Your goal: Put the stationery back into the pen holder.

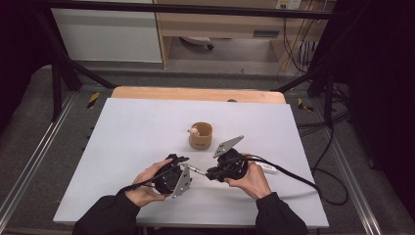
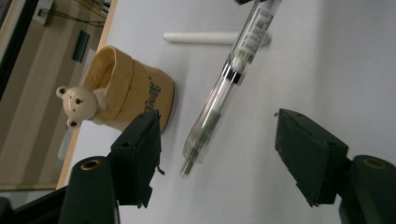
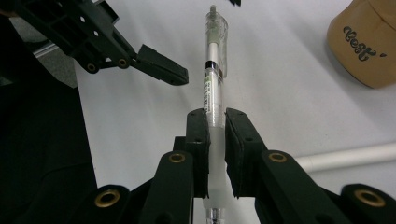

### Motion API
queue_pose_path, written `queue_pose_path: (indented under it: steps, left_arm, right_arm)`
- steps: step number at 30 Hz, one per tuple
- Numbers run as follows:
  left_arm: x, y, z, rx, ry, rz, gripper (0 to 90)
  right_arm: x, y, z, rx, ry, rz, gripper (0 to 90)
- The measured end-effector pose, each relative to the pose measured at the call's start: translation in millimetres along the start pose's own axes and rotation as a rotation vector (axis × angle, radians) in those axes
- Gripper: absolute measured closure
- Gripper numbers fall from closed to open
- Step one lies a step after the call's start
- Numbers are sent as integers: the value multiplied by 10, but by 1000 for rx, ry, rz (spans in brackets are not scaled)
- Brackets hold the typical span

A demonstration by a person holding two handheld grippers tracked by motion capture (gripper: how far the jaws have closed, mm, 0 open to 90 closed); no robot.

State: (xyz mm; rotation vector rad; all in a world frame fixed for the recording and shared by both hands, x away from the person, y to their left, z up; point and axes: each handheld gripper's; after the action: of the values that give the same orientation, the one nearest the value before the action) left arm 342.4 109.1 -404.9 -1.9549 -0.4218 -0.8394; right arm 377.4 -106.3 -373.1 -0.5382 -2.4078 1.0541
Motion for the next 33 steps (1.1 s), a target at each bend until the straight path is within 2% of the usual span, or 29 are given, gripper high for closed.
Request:
queue_pose_path:
  steps: [5,8,11,15,21,33]
  left_arm:
    - [-27,39,-51,-14,84,-17,414]
    - [-44,53,-76,-26,119,-33,471]
    - [-49,63,-100,-13,168,-45,526]
    - [-75,89,-125,-24,194,-62,587]
    - [-91,101,-156,-26,260,-77,654]
    - [-112,121,-212,-21,317,-98,763]
  right_arm:
    - [32,11,-42,10,-2,1,803]
    - [43,15,-65,11,0,2,803]
    - [53,25,-84,17,-3,0,803]
    - [58,39,-92,24,-2,9,804]
    - [63,42,-96,19,11,7,803]
    - [68,42,-96,17,20,1,803]
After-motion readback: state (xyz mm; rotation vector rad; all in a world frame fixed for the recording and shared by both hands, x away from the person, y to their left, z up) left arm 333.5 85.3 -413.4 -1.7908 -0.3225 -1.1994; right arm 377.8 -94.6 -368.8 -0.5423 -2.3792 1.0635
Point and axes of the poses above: each handheld gripper's, and its own axes: y roughly forward along the jaws, z roughly out of its underside, x roughly to its left, and after that the axes turned 9 degrees about y, right-handed
